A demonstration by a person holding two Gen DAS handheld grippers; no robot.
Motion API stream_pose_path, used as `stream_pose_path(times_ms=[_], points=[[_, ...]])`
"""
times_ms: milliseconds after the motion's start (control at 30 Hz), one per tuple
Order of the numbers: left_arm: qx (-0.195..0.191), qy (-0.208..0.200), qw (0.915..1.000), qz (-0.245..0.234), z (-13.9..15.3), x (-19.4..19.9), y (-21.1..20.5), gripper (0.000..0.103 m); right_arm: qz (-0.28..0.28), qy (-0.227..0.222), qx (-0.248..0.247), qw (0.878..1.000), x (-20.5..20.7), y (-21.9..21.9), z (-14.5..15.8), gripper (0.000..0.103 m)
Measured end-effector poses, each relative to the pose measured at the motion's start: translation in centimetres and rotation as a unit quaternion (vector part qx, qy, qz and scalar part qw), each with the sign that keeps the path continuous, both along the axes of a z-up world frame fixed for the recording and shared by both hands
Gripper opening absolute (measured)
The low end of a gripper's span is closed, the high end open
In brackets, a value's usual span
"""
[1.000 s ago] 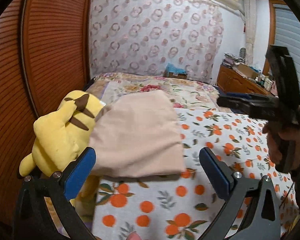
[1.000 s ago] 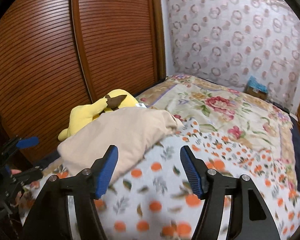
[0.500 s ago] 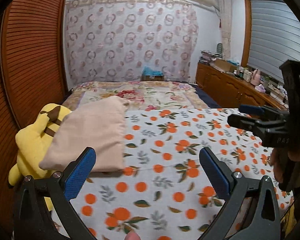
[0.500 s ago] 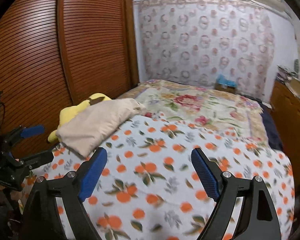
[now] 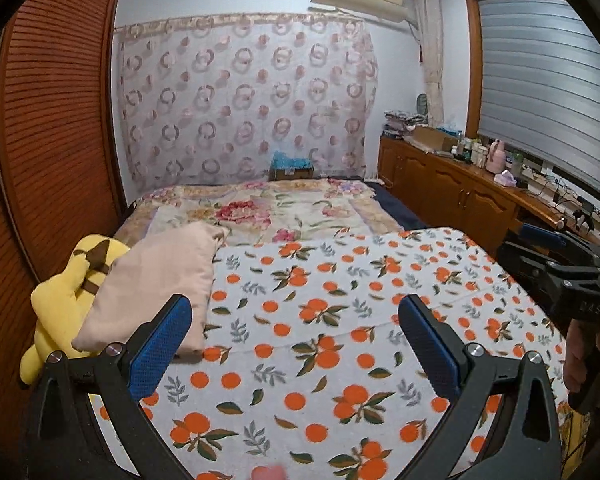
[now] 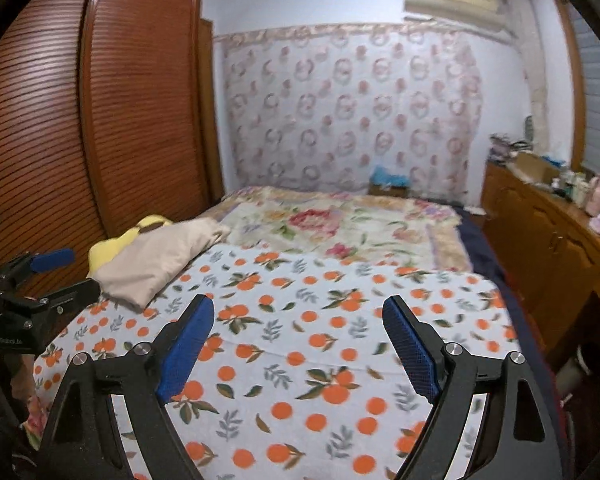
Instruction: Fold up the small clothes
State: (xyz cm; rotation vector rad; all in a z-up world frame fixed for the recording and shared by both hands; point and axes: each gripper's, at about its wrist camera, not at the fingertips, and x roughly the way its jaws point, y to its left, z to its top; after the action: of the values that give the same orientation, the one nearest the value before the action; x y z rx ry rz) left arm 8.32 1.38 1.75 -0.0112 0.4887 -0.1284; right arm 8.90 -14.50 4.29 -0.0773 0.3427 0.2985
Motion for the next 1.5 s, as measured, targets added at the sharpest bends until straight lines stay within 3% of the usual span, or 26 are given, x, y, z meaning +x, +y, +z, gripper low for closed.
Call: stream_pose_path(times_ms=[400, 1500], points=[[0.004, -0.014, 0.9999, 0.001, 1.2, -0.5, -0.8, 0.103, -0.049, -0.029, 0.019, 0.998, -5.0, -0.9, -0.2, 0.087], [0.003, -0.016, 0.9999, 0.001, 1.2, -0.6, -0.7, 0.103, -0.051, -0.033, 0.018, 0.998, -4.8, -2.6, -0.4, 0.087]])
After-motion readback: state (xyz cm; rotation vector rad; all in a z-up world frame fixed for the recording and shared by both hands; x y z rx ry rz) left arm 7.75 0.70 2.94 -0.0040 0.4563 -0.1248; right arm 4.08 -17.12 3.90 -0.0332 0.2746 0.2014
